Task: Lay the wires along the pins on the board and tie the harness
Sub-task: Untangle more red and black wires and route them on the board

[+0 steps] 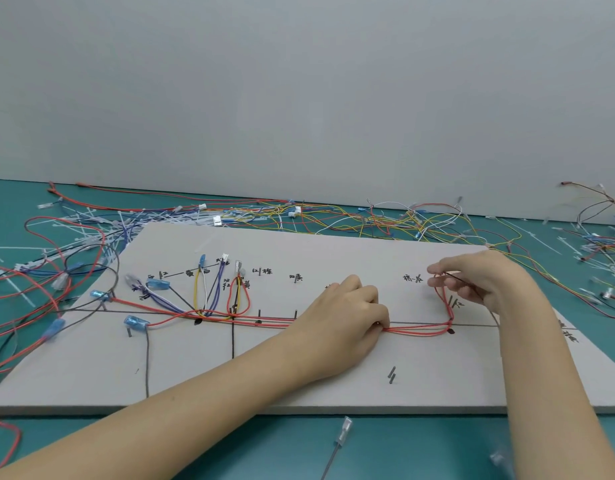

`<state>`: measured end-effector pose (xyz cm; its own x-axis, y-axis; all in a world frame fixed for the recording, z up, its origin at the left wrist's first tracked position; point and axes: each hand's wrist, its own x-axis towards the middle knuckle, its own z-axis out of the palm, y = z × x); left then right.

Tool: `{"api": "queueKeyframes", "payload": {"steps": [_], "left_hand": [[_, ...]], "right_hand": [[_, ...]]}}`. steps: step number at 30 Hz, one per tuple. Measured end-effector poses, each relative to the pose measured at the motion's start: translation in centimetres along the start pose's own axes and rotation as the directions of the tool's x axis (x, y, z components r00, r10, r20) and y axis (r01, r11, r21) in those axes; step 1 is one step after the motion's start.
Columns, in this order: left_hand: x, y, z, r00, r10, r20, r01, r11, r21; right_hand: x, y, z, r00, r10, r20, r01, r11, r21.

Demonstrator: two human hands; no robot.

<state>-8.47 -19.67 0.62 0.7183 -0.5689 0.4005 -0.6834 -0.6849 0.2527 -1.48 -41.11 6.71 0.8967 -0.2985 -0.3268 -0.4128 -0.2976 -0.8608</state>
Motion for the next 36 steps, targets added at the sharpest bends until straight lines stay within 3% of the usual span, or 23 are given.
{"api": "queueKeyframes", "payload": {"steps": [8, 12, 15, 21, 26, 30, 36], "left_hand": [[0.0, 0.1, -0.1, 1.000, -0.011, 0.013, 0.011, 1.000, 0.003], [0.0, 0.1, -0.1, 1.000, -0.011, 0.008, 0.011, 1.000, -0.004], [0.0, 0.1, -0.1, 1.000, -0.008, 0.003, 0.008, 1.000, -0.003], [0.0, 0.0, -0.1, 1.000, -0.002, 0.001, 0.002, 1.000, -0.014], [0.0, 0.1, -0.1, 1.000, -0.003, -0.004, 0.003, 1.000, -0.015], [-0.1, 0.1, -0.1, 1.000, -0.002, -0.001, 0.002, 1.000, -0.014], [0.0, 0.2, 0.0, 1.000, -0.013, 0.002, 0.013, 1.000, -0.020]], "right_hand": [[0.3, 0.4, 1.0, 0.999, -0.042, 0.005, 0.041, 0.990, 0.138], [0.6, 0.9, 1.4, 0.994, -0.102, -0.027, 0.101, 0.995, -0.020], [0.3, 1.2, 1.9, 0.990, -0.128, 0.064, 0.135, 0.984, -0.119], [0.2, 1.2, 2.6, 0.962, -0.251, 0.104, 0.272, 0.873, -0.406], [0.4, 1.5, 2.4, 0.913, -0.394, 0.104, 0.398, 0.806, -0.438], [1.1, 2.2, 2.4, 0.883, -0.467, 0.045, 0.446, 0.804, -0.393], [2.2, 2.7, 2.5, 0.850, -0.493, -0.184, 0.399, 0.831, -0.387]]}}
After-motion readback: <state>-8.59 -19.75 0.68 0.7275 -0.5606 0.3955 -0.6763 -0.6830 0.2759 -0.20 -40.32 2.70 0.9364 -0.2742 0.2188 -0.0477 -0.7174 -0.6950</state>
